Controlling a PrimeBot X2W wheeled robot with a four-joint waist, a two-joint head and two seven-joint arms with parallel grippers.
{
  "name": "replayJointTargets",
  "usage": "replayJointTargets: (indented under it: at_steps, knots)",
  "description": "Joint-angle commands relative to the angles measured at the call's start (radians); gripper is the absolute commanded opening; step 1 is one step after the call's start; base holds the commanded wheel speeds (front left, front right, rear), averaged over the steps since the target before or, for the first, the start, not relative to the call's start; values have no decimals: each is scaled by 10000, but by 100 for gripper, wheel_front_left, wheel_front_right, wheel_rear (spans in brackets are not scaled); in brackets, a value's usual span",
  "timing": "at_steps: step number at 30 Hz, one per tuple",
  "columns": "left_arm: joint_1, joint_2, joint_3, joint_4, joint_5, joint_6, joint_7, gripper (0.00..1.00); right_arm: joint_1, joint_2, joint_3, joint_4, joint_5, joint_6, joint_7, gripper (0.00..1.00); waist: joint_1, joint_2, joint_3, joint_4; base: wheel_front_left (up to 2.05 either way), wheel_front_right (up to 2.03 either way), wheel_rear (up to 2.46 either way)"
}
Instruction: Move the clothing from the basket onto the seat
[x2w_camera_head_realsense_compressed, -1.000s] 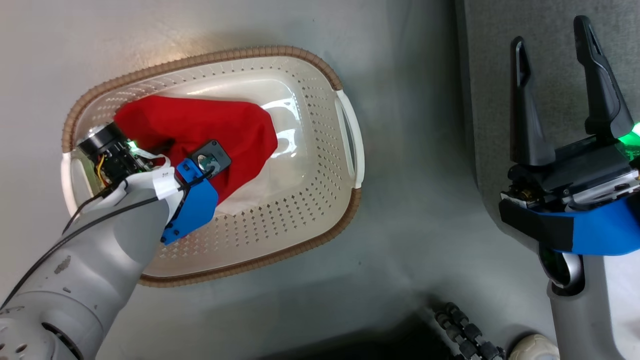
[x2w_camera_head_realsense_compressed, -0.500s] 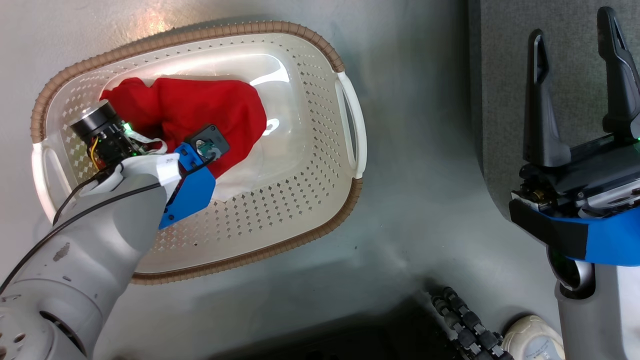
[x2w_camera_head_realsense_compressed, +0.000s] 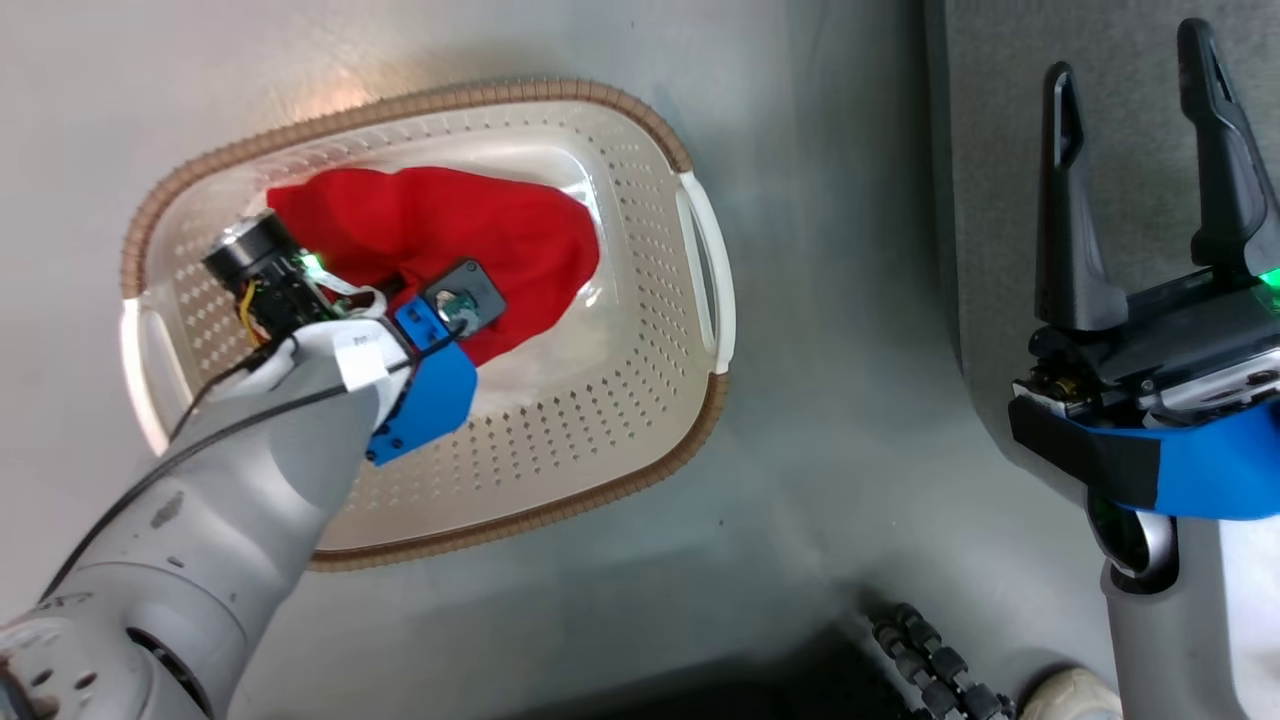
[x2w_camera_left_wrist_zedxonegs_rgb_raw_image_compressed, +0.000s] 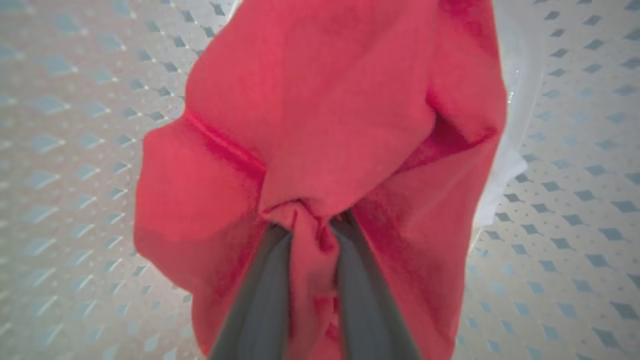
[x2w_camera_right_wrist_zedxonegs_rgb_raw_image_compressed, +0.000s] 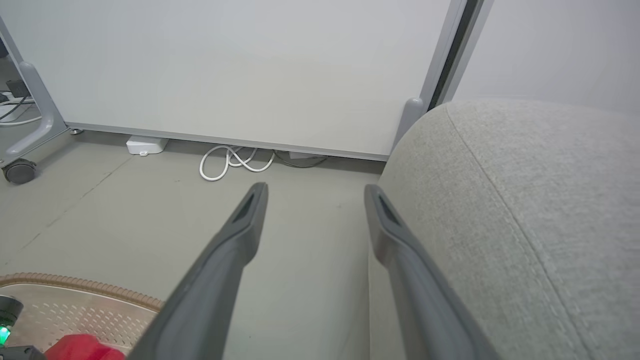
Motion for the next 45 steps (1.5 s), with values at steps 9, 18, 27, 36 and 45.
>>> replayJointTargets:
  at_steps: [9,18,27,36,45]
  knots:
    - [593,-458,-3,-158,-917,1,-1329,0,302,-2,61,561,66,2,-7,100,0,0,-1731,348,0,0,0]
    - [1236,-754,284,-121,-1972,1,-2454,0,844,-44,20,1008,120,2,-5,100,0,0,-3387,693,0,0,0]
    - [2274,-647,1501,-1242,-2874,243,-2695,0,1701,-49,96,1508,123,2,-5,100,0,0,-5335,1128,0,0,0]
    - [3735,-126,3413,-3351,-2847,697,-2703,0,2575,-148,1,1817,49,2,-5,100,0,0,-6871,1661,0,0,0]
    - [5381,196,5560,-5400,-2162,697,-2704,0,3335,-88,35,2125,108,2,-5,100,0,0,-8366,2123,0,0,0]
